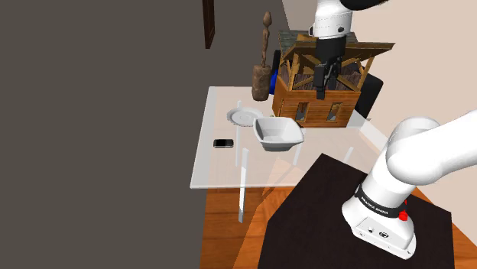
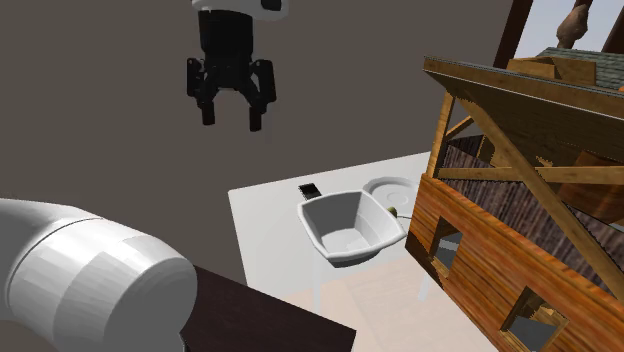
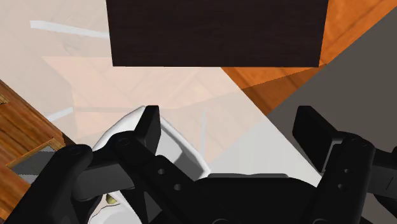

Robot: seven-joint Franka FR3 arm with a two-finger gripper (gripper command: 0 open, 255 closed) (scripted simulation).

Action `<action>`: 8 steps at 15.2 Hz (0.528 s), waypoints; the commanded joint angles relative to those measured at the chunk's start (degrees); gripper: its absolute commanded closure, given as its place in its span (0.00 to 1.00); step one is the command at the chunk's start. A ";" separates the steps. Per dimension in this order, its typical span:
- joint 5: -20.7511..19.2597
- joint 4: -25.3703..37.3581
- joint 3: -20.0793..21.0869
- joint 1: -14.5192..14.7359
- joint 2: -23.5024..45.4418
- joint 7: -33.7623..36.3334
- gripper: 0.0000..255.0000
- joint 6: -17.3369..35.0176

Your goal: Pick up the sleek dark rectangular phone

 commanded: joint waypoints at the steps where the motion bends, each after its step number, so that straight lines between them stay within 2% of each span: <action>1: 0.00 0.00 0.00 0.00 0.00 0.00 0.00 0.00; 8: -1.70 -3.96 -2.53 0.76 9.38 -5.60 0.00 15.47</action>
